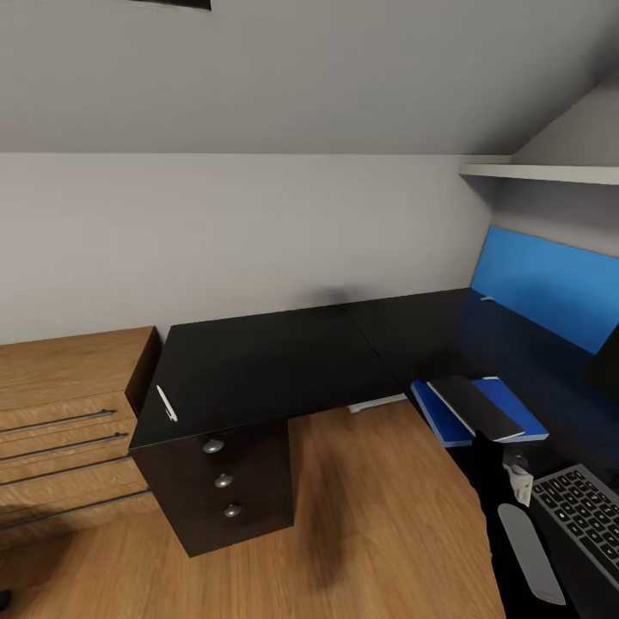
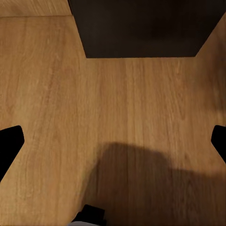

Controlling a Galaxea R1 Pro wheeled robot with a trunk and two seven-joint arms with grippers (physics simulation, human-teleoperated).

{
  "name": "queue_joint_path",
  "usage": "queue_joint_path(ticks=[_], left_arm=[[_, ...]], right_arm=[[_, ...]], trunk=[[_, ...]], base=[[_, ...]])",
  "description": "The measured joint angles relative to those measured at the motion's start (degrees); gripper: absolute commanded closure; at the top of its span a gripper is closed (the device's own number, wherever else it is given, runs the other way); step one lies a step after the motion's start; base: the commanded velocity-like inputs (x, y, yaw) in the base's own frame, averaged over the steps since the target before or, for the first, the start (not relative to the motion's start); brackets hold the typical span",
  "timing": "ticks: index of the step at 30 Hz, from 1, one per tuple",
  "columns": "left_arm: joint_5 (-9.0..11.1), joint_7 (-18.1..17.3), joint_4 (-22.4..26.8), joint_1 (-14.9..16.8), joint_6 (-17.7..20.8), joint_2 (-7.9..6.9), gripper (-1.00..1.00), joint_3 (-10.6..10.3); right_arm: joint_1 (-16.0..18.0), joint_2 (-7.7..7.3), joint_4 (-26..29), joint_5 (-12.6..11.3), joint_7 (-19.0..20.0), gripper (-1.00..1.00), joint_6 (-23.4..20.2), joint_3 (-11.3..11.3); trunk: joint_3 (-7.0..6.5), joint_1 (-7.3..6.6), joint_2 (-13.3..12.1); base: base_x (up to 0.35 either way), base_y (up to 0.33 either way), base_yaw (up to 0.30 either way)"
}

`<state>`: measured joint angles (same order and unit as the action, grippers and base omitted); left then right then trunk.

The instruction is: In the bedroom, organize the workspace by keeping the computer under the desk, ensuring the monitor is on the desk, placing the keyboard on the desk next to the monitor, placing the mouse on the desk next to the keyboard, moving the folder from the swivel chair onto the desk next to the mouse, stacking the notebook on top of the folder with the pen on top of the notebook, and positioning the swivel chair next to the desk.

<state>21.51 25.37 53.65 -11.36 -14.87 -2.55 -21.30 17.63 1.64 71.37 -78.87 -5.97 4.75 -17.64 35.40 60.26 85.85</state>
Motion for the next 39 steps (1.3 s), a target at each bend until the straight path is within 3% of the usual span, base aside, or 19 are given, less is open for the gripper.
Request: queue_joint_path(ticks=[21,28,39], left_arm=[[0.0,0.0,-1.1,0.0,0.0,0.09,-1.0,0.0],[0.0,-0.1,-1.2,0.0,0.0,0.09,-1.0,0.0],[0.0,-0.1,-1.3,0.0,0.0,0.03,-1.0,0.0]], right_arm=[[0.0,-0.02,0.4,0.3,0.3,1.0,0.5,0.0],[0.0,-0.08,0.4,0.3,0.2,1.0,0.8,0.0],[0.0,-0.02,0.4,0.4,-0.3,1.0,0.9,-1.6]], trunk=[[0.0,0.0,0.0],[-1.08,-1.32,-2.4],[-1.08,-1.32,-2.4]], base=[[0.018,0.0,0.0],[0.0,0.0,0.0],[0.0,0.0,0.0]])
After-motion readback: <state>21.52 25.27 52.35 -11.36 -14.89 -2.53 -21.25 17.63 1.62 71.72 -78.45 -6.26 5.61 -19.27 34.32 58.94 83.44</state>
